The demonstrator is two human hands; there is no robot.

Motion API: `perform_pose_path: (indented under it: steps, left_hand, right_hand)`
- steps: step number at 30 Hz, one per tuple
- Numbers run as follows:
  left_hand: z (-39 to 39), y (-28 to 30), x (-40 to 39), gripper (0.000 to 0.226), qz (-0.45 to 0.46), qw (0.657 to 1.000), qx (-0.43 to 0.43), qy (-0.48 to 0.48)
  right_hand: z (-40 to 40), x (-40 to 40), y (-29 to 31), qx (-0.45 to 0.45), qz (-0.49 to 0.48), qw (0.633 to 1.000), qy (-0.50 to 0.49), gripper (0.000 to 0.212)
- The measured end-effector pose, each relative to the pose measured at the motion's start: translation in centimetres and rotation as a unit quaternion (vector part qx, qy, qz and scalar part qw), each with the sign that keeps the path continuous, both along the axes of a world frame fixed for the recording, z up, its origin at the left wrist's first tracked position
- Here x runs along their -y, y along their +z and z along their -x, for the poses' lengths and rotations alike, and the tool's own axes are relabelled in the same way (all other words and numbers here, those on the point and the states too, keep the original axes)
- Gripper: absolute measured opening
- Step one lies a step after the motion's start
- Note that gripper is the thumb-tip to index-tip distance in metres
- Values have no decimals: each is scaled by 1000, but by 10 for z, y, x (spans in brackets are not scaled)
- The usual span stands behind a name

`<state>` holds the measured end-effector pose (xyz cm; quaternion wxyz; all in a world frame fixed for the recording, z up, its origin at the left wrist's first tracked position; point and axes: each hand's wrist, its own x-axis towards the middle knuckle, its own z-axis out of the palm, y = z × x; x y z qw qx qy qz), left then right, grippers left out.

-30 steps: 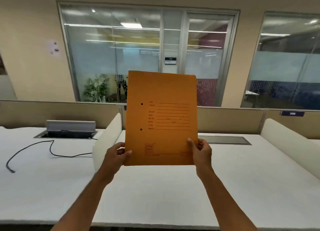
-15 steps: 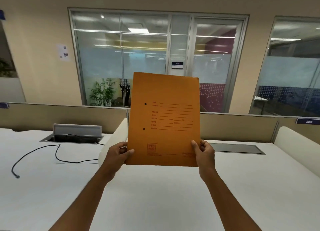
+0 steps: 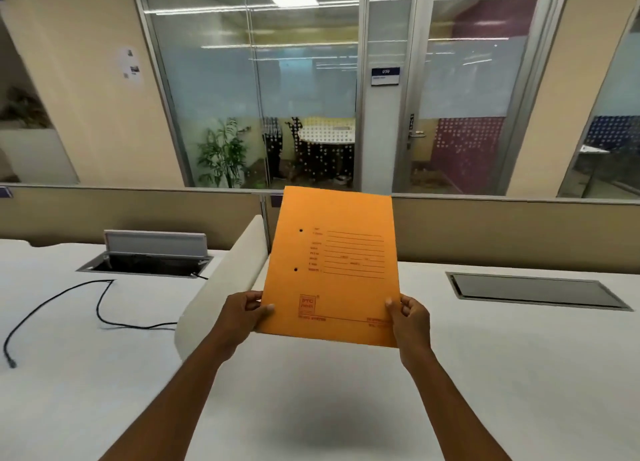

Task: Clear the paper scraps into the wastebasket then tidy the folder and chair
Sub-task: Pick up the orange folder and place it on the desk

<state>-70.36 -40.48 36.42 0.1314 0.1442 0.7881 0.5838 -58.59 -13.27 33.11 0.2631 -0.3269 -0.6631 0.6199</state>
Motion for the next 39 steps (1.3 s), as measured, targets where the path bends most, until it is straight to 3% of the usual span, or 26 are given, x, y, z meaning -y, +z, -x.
perform_pose_path:
  steps: [11,16,19,25,29,35,37,39]
  left_hand:
    - [124,-88,-33,31,112,989,87,52]
    - [158,-123,-35,39,143,981,117,62]
    - [171,-140,-35,45,176,975,117,65]
    - [194,-163,-38,32,225,965,78,105]
    - [195,-156,-49,49,203,971,62,111]
    - [195,-159,-52,124,210,971,-27,110]
    - [197,-166,-49,123,208,971,-34,116]
    - [196,-166,-47,105,219,968,-19,120]
  right_hand:
    - [127,-34,-100,117,22,992,34,15]
    - [162,-37,-136,155,12,987,49,17]
    - [182,-36,-153,175,2,984,46,18]
    - [223,-27,-176,205,0,979,22,25]
    - [245,-23,-181,210,-14,977,29,28]
    - [266,-12,-184,229,-46,971,52,39]
    - [270,-8,-183,232,-43,970,61,40]
    - [276,-4,-180,243,-46,966,77,41]
